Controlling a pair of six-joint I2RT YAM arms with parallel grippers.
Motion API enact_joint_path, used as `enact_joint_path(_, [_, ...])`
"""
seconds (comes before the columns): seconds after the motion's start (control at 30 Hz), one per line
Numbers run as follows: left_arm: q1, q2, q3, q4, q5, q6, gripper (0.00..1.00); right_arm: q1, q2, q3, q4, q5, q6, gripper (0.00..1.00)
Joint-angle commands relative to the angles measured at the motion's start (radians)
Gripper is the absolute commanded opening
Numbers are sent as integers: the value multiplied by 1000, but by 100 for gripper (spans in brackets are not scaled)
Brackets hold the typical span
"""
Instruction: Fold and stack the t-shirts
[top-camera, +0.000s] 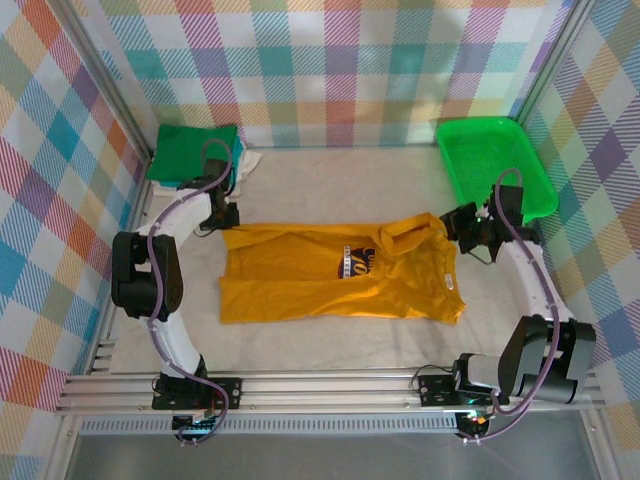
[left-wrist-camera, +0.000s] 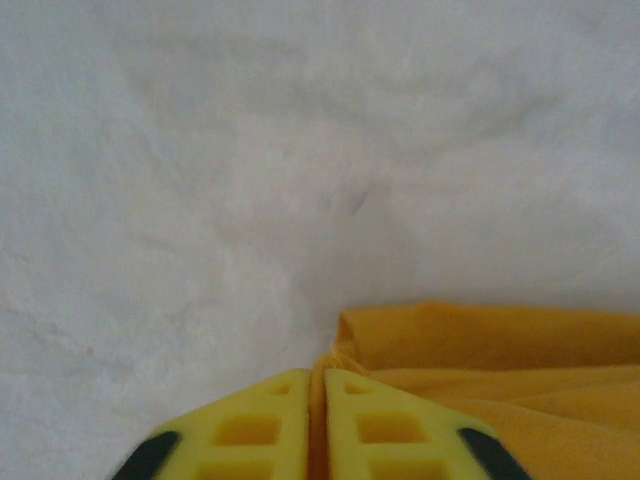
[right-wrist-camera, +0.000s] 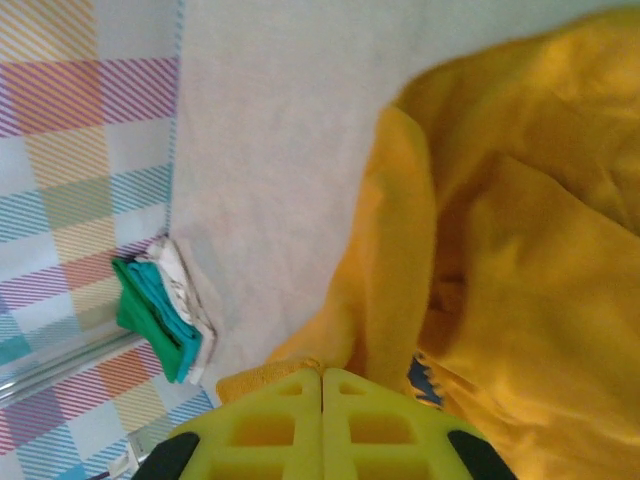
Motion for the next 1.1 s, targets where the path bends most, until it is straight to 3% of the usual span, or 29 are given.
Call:
enact_joint_path(0.0, [12, -69, -85, 43, -30, -61, 24, -8, -52, -94, -61, 4, -3, 13])
enact_joint_path(0.1, [9, -112, -154, 74, -11, -97, 33, -9, -119, -175, -120, 46, -25, 17])
enact_joint_path(0.13, [9, -126, -170, 77, -16, -105, 37, -10, -143, -183, -143, 78, -38, 22])
enact_joint_path(0.2, [6, -150, -186, 79, -32, -110, 37, -11, -169, -161, -200, 142, -74, 29])
enact_joint_path(0.33, [-7, -152, -132, 45, -25, -98, 40, -9, -199, -87, -198, 188, -145, 30])
enact_joint_path(0.43, [-54, -126, -70, 13, -17, -87, 43, 31, -127, 9, -173, 150, -246, 29])
enact_joint_path(0.53, [-60, -116, -92, 66, 36, -109, 47, 155, 13, 144, -255, 218, -352, 25])
enact_joint_path(0.63, [-68, -93, -104, 73, 68, -122, 50, 247, 127, 191, -268, 255, -385, 28])
enact_joint_path(0.73, [-87, -73, -119, 82, 93, -111, 52, 254, 192, 174, -258, 239, -372, 30])
enact_joint_path(0.8, [-92, -55, -135, 93, 97, -96, 62, 254, 207, 144, -227, 239, -377, 32])
enact_joint_path(0.93, [-89, 19, -107, 80, 104, -58, 58, 262, 275, 119, -205, 160, -391, 28])
enact_joint_path(1.07, [-58, 102, -69, 81, 191, -109, 51, 286, 332, 48, -136, 165, -352, 26])
